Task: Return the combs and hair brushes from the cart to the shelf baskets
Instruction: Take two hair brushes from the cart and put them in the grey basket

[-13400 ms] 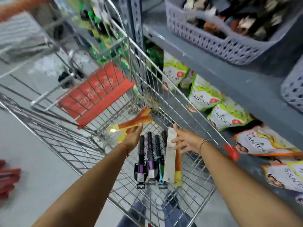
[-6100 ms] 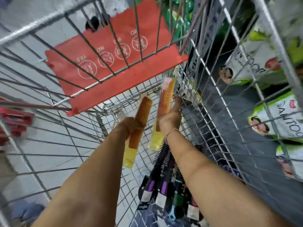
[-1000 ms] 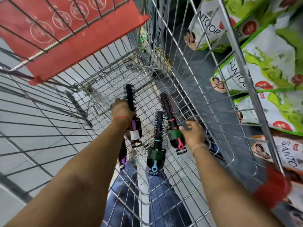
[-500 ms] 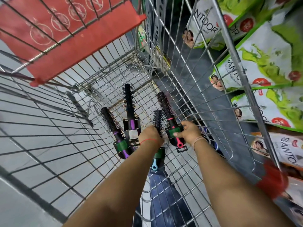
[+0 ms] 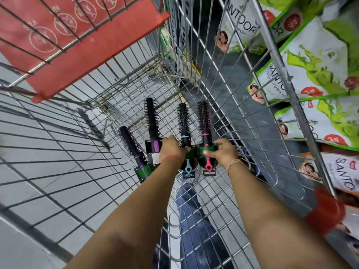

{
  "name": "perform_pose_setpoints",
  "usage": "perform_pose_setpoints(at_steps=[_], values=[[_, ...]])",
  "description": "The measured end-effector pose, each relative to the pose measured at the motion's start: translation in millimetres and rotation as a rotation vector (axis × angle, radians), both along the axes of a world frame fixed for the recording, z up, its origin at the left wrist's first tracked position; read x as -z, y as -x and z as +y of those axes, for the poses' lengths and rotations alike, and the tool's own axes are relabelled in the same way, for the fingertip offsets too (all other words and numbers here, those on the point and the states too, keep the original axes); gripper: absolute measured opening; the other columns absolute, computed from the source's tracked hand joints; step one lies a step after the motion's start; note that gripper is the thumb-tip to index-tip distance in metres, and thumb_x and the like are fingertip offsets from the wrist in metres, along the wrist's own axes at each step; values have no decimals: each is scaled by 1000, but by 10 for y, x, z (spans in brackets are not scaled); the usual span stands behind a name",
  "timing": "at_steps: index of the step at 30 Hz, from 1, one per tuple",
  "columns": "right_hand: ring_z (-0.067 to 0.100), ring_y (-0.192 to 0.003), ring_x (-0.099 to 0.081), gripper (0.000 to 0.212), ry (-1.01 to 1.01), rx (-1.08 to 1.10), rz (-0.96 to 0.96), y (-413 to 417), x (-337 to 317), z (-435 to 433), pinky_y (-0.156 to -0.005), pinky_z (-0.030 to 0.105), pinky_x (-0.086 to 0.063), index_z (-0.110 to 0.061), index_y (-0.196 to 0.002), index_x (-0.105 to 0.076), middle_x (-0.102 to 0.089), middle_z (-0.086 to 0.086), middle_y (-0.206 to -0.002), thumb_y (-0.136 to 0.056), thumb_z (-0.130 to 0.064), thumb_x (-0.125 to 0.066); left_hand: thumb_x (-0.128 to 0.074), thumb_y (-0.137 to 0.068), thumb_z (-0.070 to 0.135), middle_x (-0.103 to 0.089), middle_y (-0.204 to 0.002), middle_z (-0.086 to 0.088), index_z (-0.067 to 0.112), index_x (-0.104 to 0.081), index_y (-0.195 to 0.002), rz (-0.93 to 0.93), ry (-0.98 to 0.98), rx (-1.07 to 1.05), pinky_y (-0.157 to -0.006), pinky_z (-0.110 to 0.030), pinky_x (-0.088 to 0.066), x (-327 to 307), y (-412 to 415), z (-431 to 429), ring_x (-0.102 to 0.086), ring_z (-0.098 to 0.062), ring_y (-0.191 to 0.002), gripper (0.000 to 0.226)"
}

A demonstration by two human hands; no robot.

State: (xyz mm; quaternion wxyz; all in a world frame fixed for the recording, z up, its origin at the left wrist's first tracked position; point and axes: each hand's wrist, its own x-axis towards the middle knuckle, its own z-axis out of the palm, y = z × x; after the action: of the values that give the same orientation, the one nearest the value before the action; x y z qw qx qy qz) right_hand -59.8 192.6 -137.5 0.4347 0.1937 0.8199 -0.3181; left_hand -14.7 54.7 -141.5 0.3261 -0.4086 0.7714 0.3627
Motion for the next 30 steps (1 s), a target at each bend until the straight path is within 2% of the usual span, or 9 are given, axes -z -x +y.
perform_pose_setpoints(at_steps=[4, 10, 15, 17, 20, 23, 26, 28, 30], values=[[23, -89, -53, 33, -28, -35, -22, 9, 7, -49, -82, 37, -45, -4, -106, -54, -53, 3, -95, -77, -7, -70, -67, -81, 28, -37, -138, -15, 0, -47, -127, -1, -18, 111, -106, -41, -42, 58, 37, 39, -51, -34, -119, 58], [23, -85, -56, 40, -37, -37, -6, 13, -108, -1, -71, 29, -46, -8, -111, -54, -62, 14, -115, -75, -2, -71, -52, -87, 9, -58, -129, -16, -2, -56, -123, -64, 19, 149, -100, -33, -44, -68, 133, -69, -55, -30, -120, 37], [26, -100, -58, 46, 12, 2, 124, -71, -318, 31, -86, 32, -46, -5, -117, -51, -60, 14, -123, -75, -1, -71, -75, -72, 33, -51, -132, -18, 5, -34, -131, -113, -96, 17, -104, -41, -42, -35, 71, 75, -47, -35, -125, 77], [29, -106, -60, 46, 14, 35, 178, -130, -330, 47, -87, 34, -48, -5, -116, -53, -62, 14, -123, -75, -1, -71, -74, -74, 24, -57, -127, -19, 3, -43, -124, -37, -7, 0, -99, -39, -44, 62, 29, 168, -52, -35, -121, 63], [27, -103, -61, 42, 21, 110, 255, -232, -375, 77, -73, 27, -45, -6, -114, -55, -64, 14, -119, -75, -3, -71, -71, -76, 20, -63, -124, -19, -3, -57, -117, 0, -43, -67, -95, -36, -48, 57, 9, 155, -60, -31, -115, 49], [23, -106, -59, 46, 90, 204, 325, -359, -585, 37, -83, 27, -43, -4, -117, -55, -64, 14, -119, -74, -2, -72, -64, -84, 19, -64, -111, -15, -3, -57, -120, -83, -286, 13, -87, -35, -49, -152, -25, -60, -60, -24, -110, 43], [21, -104, -59, 44, 224, 344, 389, -489, -926, -18, -83, 29, -48, 6, -112, -57, -65, 14, -112, -71, 8, -71, -61, -70, -19, -73, -69, -6, 1, -69, -94, 3, -807, -39, -68, -27, -53, -646, -109, -395, -69, -21, -78, 32], [22, -87, -62, 19, 308, 352, 357, -562, -1248, -7, -71, 23, -52, 3, -92, -62, -65, 9, -98, -75, 11, -67, -69, -34, -23, -74, -55, -3, 4, -77, -62, 62, -1056, -12, -54, -20, -57, -1116, -123, -573, -72, -13, -56, 39], [9, -60, -55, 28, 430, 352, 301, -617, -1586, 35, -45, 7, -46, -14, -68, -54, -55, -2, -76, -79, 11, -61, -87, -18, -6, -73, -52, -8, 1, -75, -52, 161, -1124, 47, -44, -18, -54, -1687, -72, -636, -72, -12, -53, 36]])
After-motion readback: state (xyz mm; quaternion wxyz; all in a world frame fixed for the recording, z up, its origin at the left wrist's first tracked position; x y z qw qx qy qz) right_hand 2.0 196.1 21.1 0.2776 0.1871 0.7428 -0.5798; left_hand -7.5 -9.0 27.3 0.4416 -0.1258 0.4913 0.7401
